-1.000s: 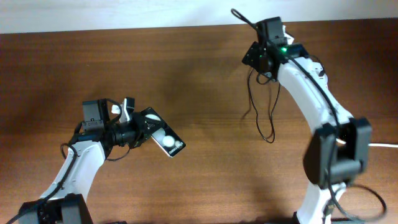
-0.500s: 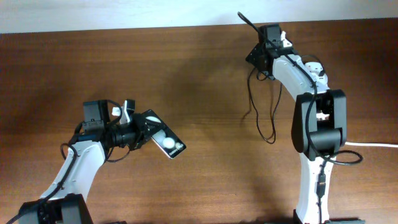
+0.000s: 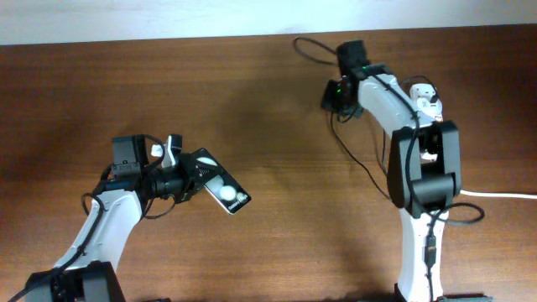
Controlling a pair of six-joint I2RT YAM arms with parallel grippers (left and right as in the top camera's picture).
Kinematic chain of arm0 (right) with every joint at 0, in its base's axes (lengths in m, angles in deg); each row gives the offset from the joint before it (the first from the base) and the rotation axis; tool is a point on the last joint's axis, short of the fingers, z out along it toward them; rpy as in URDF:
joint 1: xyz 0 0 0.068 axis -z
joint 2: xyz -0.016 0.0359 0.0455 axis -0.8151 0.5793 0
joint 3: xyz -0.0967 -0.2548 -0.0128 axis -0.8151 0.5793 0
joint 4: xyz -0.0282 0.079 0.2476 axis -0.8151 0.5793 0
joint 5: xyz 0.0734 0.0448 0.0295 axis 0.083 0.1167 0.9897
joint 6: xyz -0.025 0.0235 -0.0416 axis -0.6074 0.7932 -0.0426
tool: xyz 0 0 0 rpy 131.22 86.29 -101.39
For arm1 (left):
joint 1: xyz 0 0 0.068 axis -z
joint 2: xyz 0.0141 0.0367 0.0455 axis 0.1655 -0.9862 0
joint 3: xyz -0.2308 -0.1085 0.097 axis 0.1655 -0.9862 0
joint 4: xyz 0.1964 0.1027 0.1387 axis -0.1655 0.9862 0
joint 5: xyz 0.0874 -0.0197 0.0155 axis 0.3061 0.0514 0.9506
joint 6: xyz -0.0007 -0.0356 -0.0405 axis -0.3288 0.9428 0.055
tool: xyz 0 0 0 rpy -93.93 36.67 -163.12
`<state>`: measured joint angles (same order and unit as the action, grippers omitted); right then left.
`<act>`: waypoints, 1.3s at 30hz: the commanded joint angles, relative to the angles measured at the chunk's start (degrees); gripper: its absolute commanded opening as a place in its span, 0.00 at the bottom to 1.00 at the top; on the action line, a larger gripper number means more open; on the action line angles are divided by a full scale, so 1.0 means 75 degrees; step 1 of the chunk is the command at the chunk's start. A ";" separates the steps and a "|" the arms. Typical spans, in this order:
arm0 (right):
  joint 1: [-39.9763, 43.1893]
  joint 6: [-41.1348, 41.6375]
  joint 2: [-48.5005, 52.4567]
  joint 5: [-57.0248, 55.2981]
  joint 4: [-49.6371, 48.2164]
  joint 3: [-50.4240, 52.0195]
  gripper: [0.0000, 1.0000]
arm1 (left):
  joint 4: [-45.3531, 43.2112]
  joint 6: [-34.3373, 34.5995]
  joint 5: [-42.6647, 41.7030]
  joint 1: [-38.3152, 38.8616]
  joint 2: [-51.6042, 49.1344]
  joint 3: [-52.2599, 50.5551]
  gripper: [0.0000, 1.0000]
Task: Plug charger to phone and switch on socket
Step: 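Move the right gripper to the black charging cable near the power strip, then grasp the cable's USB-C plug with the right gripper and bring it to the phone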
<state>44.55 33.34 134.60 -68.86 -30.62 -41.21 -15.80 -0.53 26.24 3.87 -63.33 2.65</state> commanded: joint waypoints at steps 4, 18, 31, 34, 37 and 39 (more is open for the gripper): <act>-0.2075 -0.1113 -0.0944 0.0009 0.2253 -0.0070 0.04 | -0.0017 0.0026 -0.0207 -0.0020 0.0032 0.0082 0.00; -0.2078 -0.0985 -0.0944 -0.0003 0.2562 -0.0070 0.99 | -0.0020 0.0023 -0.0207 -0.0020 0.0032 0.0082 0.00; -0.1207 0.1172 -0.0425 -0.2460 0.0367 -0.0050 0.97 | -0.0017 0.0026 -0.0207 -0.0020 0.0032 0.0082 0.00; -0.1207 0.1384 -0.0280 -0.2745 0.0358 -0.0050 0.93 | -0.0017 0.0026 -0.0207 -0.0017 0.0032 0.0082 0.00; -0.1207 0.1594 0.0055 -0.2477 0.0332 -0.0047 0.88 | -0.0017 0.0026 -0.0204 -0.0017 0.0032 0.0082 0.00; -0.1207 0.1699 0.0108 -0.2457 0.0338 -0.0047 0.77 | -0.0017 0.0026 -0.0207 -0.0020 0.0032 0.0082 0.00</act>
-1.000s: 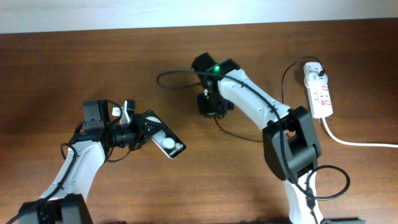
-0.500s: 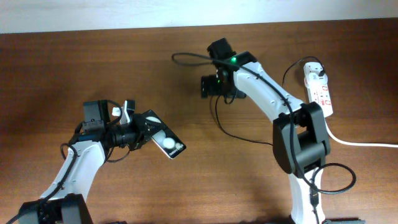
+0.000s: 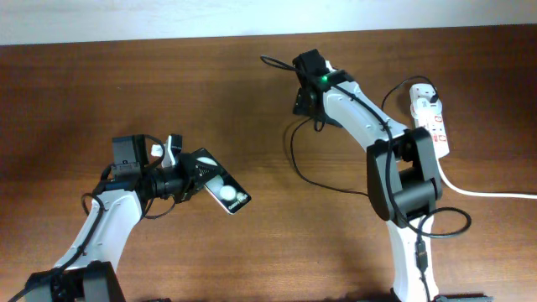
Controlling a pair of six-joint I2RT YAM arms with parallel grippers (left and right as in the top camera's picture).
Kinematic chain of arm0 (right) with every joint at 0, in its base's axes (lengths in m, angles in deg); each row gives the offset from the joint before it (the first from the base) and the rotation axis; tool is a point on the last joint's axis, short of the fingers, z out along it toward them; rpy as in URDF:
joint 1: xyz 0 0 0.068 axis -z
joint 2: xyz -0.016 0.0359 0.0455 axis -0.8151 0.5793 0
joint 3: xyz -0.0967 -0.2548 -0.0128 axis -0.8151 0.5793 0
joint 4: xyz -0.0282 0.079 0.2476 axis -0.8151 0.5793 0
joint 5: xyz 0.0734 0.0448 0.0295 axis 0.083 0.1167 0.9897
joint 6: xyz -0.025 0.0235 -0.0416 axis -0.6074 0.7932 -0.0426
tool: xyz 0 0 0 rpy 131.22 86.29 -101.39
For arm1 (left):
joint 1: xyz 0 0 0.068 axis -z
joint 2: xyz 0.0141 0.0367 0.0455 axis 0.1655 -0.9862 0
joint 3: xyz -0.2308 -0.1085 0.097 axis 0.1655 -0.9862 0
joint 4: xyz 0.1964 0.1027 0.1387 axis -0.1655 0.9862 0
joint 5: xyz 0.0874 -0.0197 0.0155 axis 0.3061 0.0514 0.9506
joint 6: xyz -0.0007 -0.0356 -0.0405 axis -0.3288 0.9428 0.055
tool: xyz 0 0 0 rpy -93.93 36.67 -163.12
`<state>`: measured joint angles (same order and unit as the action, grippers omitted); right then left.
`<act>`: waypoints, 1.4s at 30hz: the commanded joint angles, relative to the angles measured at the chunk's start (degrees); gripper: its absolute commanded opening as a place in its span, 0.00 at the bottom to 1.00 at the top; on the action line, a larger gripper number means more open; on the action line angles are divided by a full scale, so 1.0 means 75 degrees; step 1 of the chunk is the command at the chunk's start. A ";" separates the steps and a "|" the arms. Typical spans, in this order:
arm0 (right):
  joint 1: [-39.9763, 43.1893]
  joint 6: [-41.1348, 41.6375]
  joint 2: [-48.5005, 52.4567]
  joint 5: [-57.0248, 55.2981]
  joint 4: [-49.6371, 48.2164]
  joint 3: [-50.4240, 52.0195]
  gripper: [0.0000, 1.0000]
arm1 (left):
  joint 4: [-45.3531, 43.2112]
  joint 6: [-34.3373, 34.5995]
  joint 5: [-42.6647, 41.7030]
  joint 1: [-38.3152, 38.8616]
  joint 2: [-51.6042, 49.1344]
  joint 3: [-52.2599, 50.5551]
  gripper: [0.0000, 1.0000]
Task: Plug charger to phone and switch on socket
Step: 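Grasp the cable's USB-C plug with the right gripper and bring it to the phone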
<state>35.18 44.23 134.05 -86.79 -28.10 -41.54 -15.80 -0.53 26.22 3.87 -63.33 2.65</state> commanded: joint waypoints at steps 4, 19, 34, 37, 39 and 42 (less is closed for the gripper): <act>0.0044 0.0248 0.0525 -0.0067 -0.0061 -0.0003 0.63 | -0.0017 0.0026 -0.0204 -0.0017 0.0032 0.0082 0.00; 0.0055 -0.0192 0.0201 0.0210 0.0985 -0.0609 0.04 | -0.0020 0.0020 -0.0204 -0.0017 0.0032 0.0082 0.00; -0.0023 -0.2200 -0.5464 0.2486 0.5741 -0.1084 0.04 | -0.1845 0.0720 -0.2200 -0.0009 -0.0178 0.0085 0.00; -0.0568 -0.2192 -0.6589 0.2629 0.5837 -0.0417 0.04 | -0.4007 0.2567 -0.2999 0.0035 -0.0734 0.0085 0.00; -0.1314 -0.2189 -0.7096 0.2626 0.5493 0.0370 0.04 | -0.5546 0.3893 -0.3343 0.0207 -0.1084 0.0085 0.00; -0.2358 -0.2159 -0.7437 0.2626 0.4220 0.1856 0.04 | -0.7268 0.5651 -0.3634 0.0466 -0.1413 0.0085 0.00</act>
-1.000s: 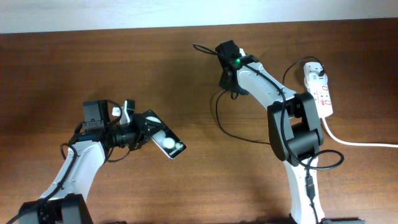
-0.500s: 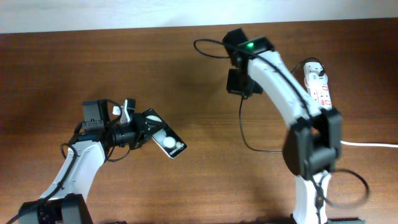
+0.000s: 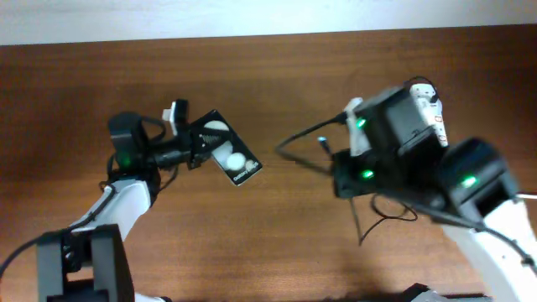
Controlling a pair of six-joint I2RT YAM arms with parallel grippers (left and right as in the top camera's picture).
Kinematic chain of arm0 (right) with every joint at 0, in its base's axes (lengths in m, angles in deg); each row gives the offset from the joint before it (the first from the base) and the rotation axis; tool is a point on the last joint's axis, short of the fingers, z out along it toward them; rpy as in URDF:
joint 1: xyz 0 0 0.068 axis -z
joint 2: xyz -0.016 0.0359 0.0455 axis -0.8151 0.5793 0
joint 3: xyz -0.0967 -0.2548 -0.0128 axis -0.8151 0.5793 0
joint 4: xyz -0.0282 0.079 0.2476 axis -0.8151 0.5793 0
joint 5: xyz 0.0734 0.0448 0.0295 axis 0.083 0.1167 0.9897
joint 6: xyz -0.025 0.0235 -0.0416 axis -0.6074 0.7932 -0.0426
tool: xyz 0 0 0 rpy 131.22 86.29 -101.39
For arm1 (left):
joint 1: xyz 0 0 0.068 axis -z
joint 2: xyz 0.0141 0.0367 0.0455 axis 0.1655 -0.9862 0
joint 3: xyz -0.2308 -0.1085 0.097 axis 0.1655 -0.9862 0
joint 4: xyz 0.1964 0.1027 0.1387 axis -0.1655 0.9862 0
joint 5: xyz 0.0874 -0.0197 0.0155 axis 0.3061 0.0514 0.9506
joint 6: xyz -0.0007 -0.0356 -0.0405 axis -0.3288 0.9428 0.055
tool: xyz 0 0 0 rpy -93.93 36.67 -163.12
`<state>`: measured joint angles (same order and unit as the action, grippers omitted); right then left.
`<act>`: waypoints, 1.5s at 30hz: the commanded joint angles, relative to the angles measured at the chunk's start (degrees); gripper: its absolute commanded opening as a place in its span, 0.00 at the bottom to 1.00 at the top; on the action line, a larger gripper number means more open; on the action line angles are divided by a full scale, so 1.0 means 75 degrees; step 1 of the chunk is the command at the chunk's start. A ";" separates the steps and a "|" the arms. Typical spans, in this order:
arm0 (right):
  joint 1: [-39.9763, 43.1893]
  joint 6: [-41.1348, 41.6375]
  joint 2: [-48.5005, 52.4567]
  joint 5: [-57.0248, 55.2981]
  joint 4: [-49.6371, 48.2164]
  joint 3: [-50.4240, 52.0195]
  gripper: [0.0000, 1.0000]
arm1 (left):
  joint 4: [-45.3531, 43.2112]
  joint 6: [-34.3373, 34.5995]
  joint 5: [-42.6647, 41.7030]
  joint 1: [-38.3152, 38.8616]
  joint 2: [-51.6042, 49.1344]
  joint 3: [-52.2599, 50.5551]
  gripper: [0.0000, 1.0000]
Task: Plug charger to phone and switch on socket
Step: 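Grasp the cable's USB-C plug with the right gripper and bring it to the phone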
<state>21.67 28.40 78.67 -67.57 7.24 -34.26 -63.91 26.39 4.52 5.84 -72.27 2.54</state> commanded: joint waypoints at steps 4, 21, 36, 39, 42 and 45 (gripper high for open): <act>-0.1271 -0.0055 -0.0035 0.0064 -0.2570 0.2812 0.04 | -0.1183 0.2495 -0.0944 0.0201 -0.0224 0.0099 0.00; -0.2725 0.0353 -0.0085 -0.0746 -0.3346 0.3328 0.04 | -0.1189 0.1915 -0.0851 0.0201 -0.0224 0.0099 0.00; -0.2722 0.0347 -0.0087 -0.0799 -0.3672 0.3328 0.04 | -0.1209 0.1580 -0.0912 0.0201 -0.0224 0.0099 0.00; -0.2722 0.0347 -0.0085 -0.0799 -0.3687 0.3328 0.04 | -0.1201 0.1641 -0.1003 0.0201 -0.0224 0.0099 0.00; -0.2722 0.0347 -0.0085 -0.0796 -0.3689 0.3328 0.04 | -0.1154 0.1897 -0.1061 0.0201 -0.0224 0.0099 0.00; -0.2722 0.0347 -0.0085 -0.0796 -0.3687 0.3328 0.04 | -0.1157 0.2311 -0.1058 0.0201 -0.0224 0.0099 0.00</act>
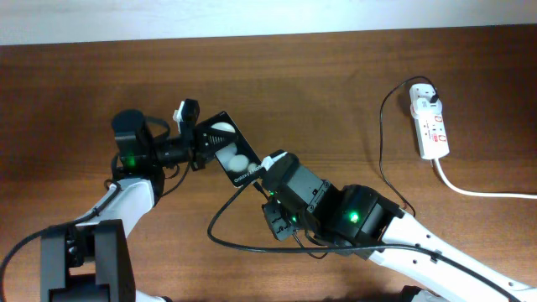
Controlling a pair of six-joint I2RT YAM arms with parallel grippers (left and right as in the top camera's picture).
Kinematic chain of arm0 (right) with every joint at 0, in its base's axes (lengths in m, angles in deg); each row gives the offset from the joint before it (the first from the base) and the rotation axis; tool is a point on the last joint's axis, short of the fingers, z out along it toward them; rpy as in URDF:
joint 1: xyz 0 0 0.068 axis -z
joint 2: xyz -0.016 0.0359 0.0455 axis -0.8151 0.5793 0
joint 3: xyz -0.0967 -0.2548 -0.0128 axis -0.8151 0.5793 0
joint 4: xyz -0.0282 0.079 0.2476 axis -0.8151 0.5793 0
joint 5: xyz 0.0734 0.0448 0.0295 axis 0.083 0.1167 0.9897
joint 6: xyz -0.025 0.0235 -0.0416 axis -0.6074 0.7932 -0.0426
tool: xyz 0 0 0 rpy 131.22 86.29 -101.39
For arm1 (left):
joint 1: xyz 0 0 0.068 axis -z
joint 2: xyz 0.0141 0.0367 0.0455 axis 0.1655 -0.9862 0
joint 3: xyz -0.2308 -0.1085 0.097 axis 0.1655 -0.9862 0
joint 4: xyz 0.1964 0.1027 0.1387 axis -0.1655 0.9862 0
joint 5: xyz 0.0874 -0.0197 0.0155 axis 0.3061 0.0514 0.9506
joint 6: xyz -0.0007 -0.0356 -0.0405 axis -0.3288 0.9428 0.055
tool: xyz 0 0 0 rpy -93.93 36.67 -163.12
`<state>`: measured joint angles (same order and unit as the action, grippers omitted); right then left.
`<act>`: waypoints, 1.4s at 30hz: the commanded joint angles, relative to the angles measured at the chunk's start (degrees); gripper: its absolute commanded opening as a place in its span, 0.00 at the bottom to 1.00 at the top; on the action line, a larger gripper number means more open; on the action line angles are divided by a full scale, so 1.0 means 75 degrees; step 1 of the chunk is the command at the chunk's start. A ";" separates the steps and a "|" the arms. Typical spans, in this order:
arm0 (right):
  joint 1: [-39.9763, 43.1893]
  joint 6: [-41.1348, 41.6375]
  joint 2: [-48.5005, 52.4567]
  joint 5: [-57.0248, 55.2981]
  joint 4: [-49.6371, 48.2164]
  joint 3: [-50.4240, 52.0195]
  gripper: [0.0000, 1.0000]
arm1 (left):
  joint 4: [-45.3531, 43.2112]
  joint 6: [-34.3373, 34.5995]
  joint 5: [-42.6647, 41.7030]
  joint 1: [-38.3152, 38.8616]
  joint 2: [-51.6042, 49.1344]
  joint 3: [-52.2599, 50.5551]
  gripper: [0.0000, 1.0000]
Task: Plug charger to phone and switch on socket
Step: 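Grasp the cable's USB-C plug with the right gripper and bring it to the phone, then push the USB-C plug into the phone's bottom port with the right gripper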
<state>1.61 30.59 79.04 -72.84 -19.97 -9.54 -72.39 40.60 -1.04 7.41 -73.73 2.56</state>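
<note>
The phone [226, 144], black with white round marks on its back, is held tilted above the table, and my left gripper [199, 145] is shut on its upper end. My right gripper [268, 169] sits right at the phone's lower right end, shut on the end of the black charger cable [220, 228]. The plug tip itself is hidden between the fingers and the phone. From there the cable loops under my right arm and runs up to the white socket strip [430, 127] at the far right, where the charger [424, 92] is plugged in.
The strip's white mains lead [487, 192] runs off the right edge. My right arm [361, 220] crosses the front middle of the brown table [84, 84]. Slack cable lies in a loop in front of the phone.
My right gripper was a hand's width to the right of the phone, with the cable end in the air. Now it is against the phone's lower end. The left gripper still holds the phone in about the same place.
First my right gripper held the cable at the far middle of the table, while the left held the phone low at the front left. The right then stood further left. Later the phone was higher and the cable end was near it. Now the two meet.
</note>
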 commanded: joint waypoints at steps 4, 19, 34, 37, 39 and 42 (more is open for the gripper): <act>-0.0047 0.0003 -0.0134 -0.0099 -0.0064 0.0032 0.04 | -0.0023 0.0431 -0.0373 -0.0009 -0.0029 0.0096 0.00; -0.0041 -0.0379 -0.0111 -0.0187 -0.0953 0.0032 0.08 | -0.0055 0.0318 -0.0898 0.0000 -0.0029 0.0096 0.00; -0.0044 -0.0283 -0.0102 0.0740 -0.1049 0.0032 0.44 | -0.0289 0.0219 -0.0819 -0.0003 -0.0029 0.0096 0.00; -0.0055 -0.0131 0.0154 0.0766 -0.0991 0.0032 0.38 | -0.0289 0.0221 -0.0761 -0.0003 -0.0029 0.0096 0.00; -0.0166 -0.0137 0.0373 0.0746 -0.1000 0.0032 0.29 | -0.0289 0.0221 -0.0761 -0.0003 -0.0029 0.0096 0.00; -0.0239 -0.0140 0.0583 0.0522 -0.1014 0.0032 0.20 | -0.0286 0.0221 -0.0775 -0.0003 -0.0029 0.0096 0.00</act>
<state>0.38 29.26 82.69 -67.86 -27.45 -9.37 -74.05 43.22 -6.52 7.26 -73.84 2.61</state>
